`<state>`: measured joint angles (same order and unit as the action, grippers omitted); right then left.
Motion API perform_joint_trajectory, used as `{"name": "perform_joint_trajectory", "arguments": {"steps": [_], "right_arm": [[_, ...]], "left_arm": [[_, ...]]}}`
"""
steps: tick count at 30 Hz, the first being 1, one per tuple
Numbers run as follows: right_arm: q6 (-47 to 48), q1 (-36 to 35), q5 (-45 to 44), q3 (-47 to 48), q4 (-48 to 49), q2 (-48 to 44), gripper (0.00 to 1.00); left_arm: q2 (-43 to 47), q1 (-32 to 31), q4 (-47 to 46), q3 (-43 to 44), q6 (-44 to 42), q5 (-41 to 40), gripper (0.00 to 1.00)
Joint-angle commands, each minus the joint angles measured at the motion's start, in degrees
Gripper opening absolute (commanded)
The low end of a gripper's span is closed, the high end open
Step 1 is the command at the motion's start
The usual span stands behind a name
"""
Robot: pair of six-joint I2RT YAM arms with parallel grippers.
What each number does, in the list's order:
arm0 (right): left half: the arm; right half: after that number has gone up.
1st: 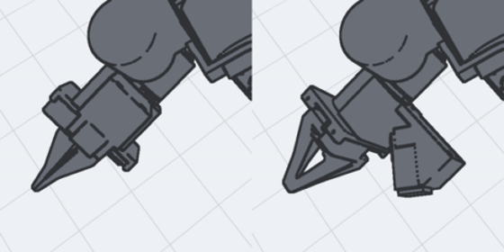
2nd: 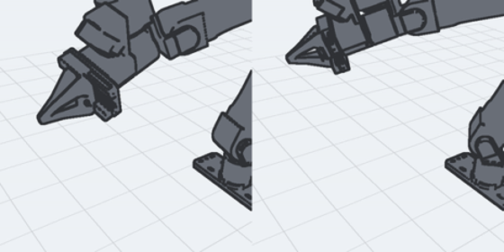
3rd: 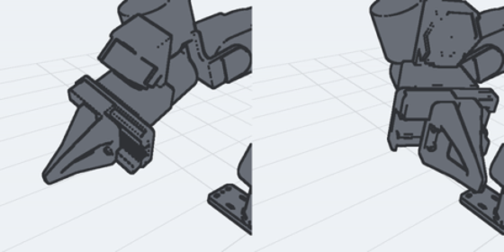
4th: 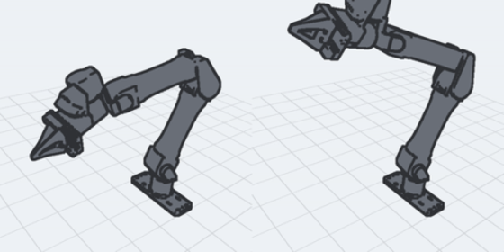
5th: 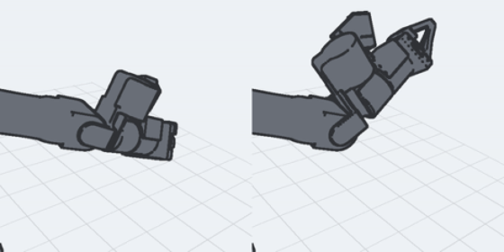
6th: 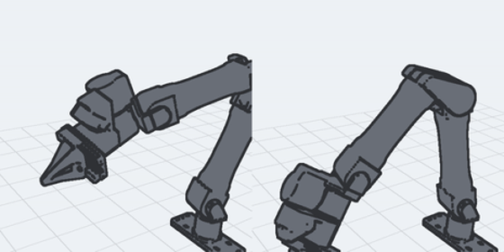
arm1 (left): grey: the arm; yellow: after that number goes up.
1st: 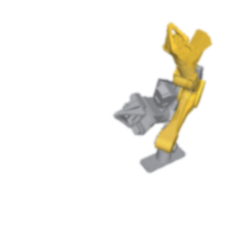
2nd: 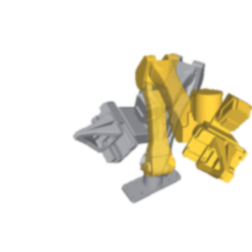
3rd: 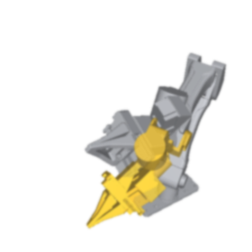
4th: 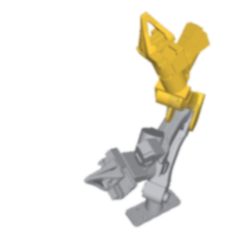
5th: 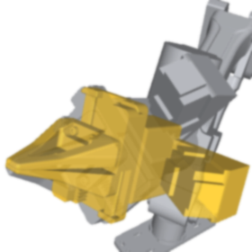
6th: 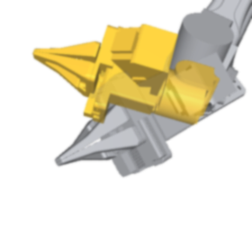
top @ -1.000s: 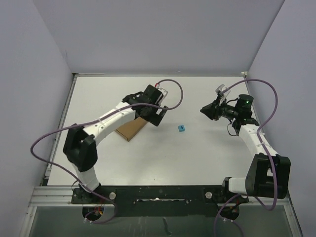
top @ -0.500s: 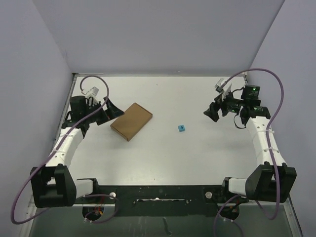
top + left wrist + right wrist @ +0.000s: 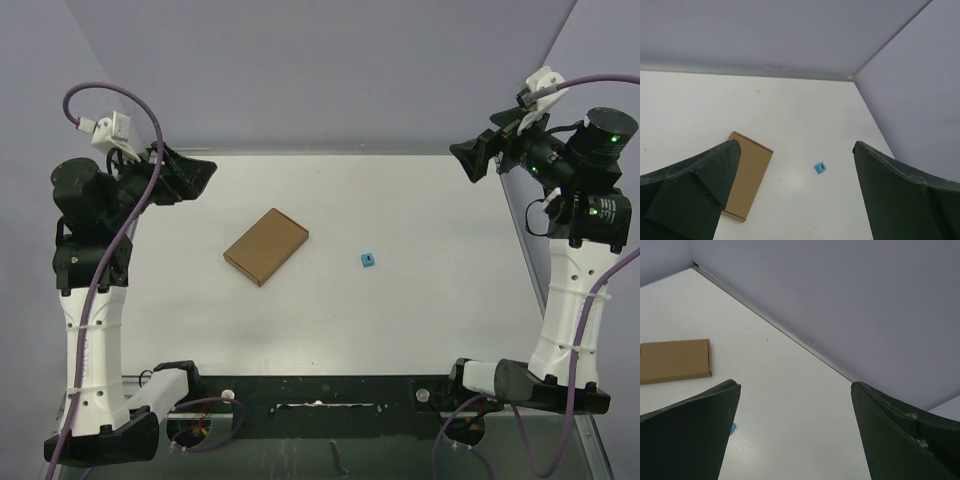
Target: Fold the paper box
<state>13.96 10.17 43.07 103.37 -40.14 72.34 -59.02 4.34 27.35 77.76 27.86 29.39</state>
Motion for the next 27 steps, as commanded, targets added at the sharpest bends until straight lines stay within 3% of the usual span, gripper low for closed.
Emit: {"name": "perform_joint_trajectory", "arguments": {"steps": [1,7,27], "right_arm": [[-10.2,1.3,5.2,6.8,-3.3,1.7,0.98],[-23.5,1.8,0.3,10.9,-5.4,0.7,0.98],[-20.7,2.5,0.7,4.5,-4.9,-5.9,0.98]], "left_arm": [[-0.7,0.1,3.6,8.1,-0.8,3.1,0.98],[-1.0,0.1,0.8,11.2,1.2,10.1,0.98],[3.3,0.1,1.2,5.7,-0.4,13.2,0.98]]}}
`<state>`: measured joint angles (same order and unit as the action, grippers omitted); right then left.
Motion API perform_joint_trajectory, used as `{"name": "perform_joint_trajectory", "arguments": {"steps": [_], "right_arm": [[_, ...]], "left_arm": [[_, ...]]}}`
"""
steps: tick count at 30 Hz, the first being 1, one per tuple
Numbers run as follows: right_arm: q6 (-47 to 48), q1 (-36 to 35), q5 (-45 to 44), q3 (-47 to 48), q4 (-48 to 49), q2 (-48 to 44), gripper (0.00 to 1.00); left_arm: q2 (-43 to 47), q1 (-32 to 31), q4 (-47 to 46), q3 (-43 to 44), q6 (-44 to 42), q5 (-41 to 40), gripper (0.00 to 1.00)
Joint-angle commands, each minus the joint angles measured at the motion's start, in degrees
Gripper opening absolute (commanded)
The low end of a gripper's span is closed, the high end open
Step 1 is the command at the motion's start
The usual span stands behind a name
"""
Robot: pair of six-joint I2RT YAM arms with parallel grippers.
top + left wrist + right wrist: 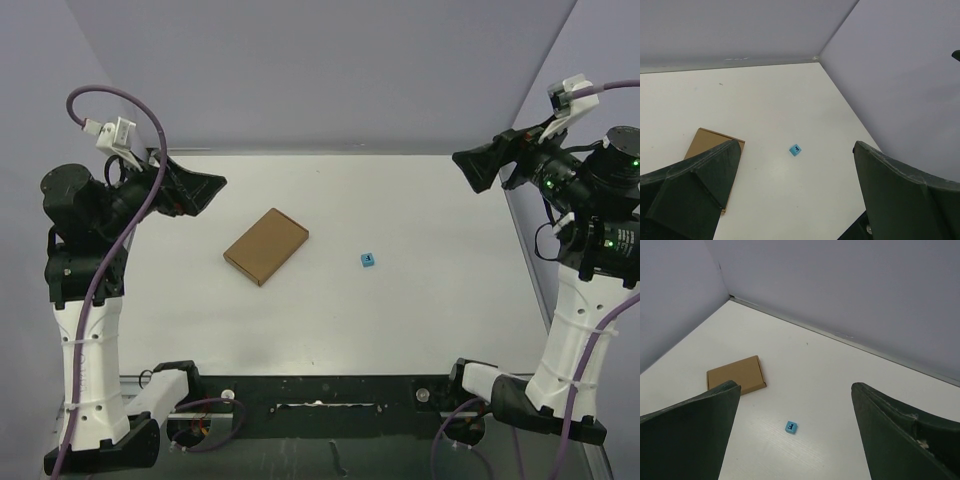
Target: Fold the paper box
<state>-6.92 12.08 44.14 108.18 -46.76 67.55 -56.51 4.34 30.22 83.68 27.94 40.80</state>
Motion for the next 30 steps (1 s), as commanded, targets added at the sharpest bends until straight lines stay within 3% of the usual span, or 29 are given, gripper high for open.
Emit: {"name": "perform_joint_trajectory", "arguments": {"steps": [1,30], "right_arm": [[0.6,0.6,-0.3,-0.4,1.7,-1.2,0.98],[0.0,1.0,-0.7,-2.8,2.4,-1.9,0.98]], "left_arm": [[0.6,0.1,-2.1,-0.5,-0.2,2.2,0.98],[0.9,0.1,-3.0,-3.3,-0.5,2.2,0.98]]}}
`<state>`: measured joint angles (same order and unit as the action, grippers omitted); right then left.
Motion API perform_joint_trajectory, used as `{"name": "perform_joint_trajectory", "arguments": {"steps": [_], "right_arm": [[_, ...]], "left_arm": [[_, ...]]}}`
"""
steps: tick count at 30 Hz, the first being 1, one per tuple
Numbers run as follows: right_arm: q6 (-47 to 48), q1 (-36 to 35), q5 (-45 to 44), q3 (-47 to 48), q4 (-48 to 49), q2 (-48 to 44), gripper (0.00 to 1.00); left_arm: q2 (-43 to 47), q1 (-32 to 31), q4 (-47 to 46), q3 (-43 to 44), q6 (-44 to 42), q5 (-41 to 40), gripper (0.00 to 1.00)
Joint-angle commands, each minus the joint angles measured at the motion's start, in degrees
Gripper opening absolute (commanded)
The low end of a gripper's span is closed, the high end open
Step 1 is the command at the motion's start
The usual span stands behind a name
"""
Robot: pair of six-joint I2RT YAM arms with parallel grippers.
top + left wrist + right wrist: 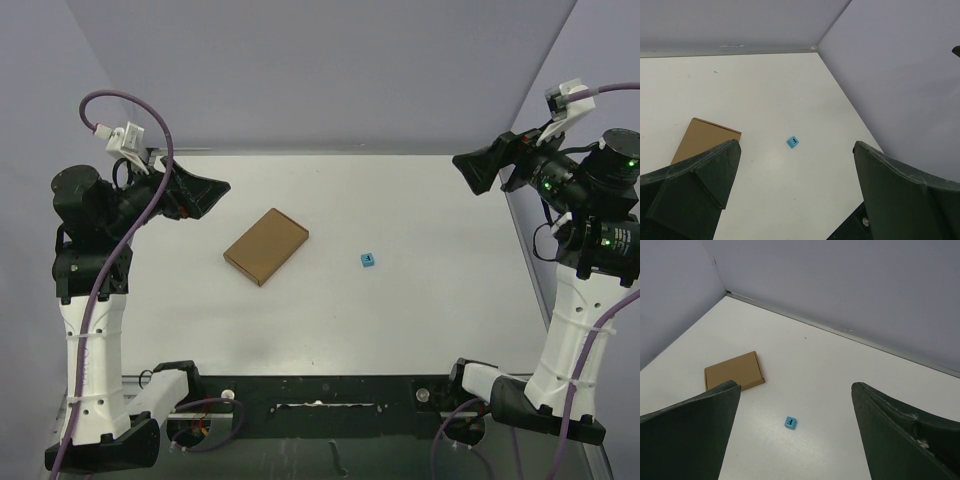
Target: Fold the paper box
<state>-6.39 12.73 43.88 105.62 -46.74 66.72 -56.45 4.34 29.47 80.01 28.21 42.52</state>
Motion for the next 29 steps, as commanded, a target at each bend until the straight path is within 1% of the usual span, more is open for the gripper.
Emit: {"name": "perform_joint_trajectory", "arguments": {"steps": [1,29], "right_arm": [[-0.6,0.4,-0.4,-0.2,2.4,-1.1,0.98],[-0.2,0.4,-1.1,-0.5,2.4,-1.2,0.98]], "left_arm": [[0.8,0.1,-2.2,0.3,-0.8,0.5,0.98],[1.0,0.1,-1.4,0.3,-1.7,0.2,0.98]]}}
